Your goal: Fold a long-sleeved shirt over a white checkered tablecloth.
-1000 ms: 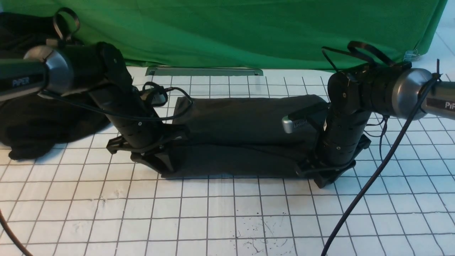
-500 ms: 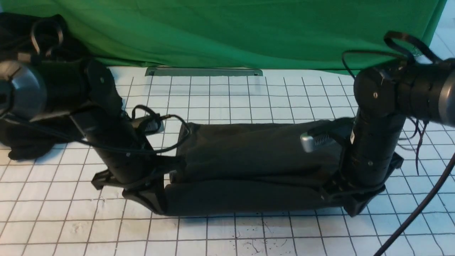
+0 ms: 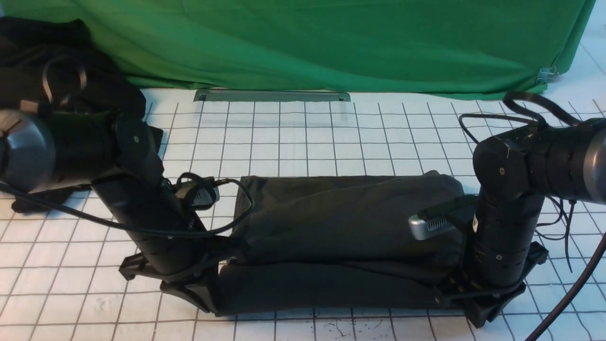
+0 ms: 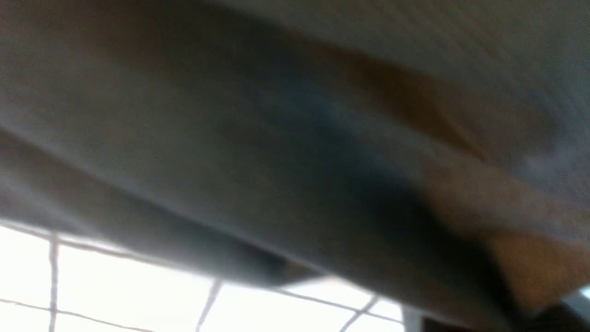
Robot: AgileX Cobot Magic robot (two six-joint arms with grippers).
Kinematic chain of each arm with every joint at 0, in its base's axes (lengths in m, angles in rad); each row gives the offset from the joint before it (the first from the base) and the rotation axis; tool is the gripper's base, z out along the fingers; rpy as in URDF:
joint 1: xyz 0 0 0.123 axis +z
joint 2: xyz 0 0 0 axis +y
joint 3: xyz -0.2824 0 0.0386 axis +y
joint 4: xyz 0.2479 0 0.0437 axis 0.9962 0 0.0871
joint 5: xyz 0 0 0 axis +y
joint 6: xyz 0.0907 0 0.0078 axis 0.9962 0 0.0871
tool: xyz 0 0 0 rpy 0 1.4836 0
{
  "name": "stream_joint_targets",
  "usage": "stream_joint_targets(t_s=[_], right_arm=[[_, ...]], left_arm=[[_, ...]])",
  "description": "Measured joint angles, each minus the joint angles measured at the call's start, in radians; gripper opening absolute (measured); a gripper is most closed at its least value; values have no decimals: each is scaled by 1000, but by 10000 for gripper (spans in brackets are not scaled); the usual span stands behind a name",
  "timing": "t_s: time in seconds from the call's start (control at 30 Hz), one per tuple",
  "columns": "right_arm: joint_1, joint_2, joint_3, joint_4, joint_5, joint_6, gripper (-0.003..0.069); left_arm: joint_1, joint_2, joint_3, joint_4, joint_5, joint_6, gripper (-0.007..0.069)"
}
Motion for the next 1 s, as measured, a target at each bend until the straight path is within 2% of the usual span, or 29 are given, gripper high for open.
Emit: stream_joint_targets(t_s=[0.03,0.07,0.1,0.13,0.17,0.23,0.27,0.3,0.37,0.43,0.5,0.6,0.67,0.73,0.87,0.9,1.0], right_arm=[[0,-4,0,-5,5,9,209],[0,-7,0,-7,6,9,218],[0,-22,0,-14,10,20,301],[0,-27,0,-14,10,20,310],[2,-50,0,-14,14,20,370],[4,-92,0,-14,26,20,427],[5,-133,0,-14,43,19,450],[5,-140,0,-14,43,19,452],[5,-241,0,-20,94,8,455],[5,-296,0,-23,118,-1,441],[5,-426,0,-28,140,-15,377],[5,-560,0,-34,146,-26,265],[5,-737,0,-51,147,-30,126],[5,-859,1,-61,134,-30,50],[5,-1133,39,-67,7,-31,3],[5,-1133,43,-67,7,-31,3],[5,-1399,183,-69,-215,-65,-3]], left_arm=[[0,-5,0,1,-10,-3,77],[0,-8,0,1,-13,-5,87],[0,-23,0,2,-27,-9,132],[0,-26,0,2,-28,-9,139],[0,-46,0,4,-29,-11,185],[0,-83,0,10,-27,-12,248],[0,-118,0,19,-25,-14,297],[0,-123,0,19,-24,-14,303],[0,-198,0,35,-16,-14,379],[0,-233,0,38,-16,-14,405],[0,-298,0,38,-15,-16,436],[0,-348,0,38,-15,-16,444],[0,-396,0,38,-24,-20,436],[0,-416,0,41,-35,-21,419],[0,-434,0,49,-59,-21,353],[0,-434,0,50,-61,-21,348],[0,-434,0,52,-70,-21,260]])
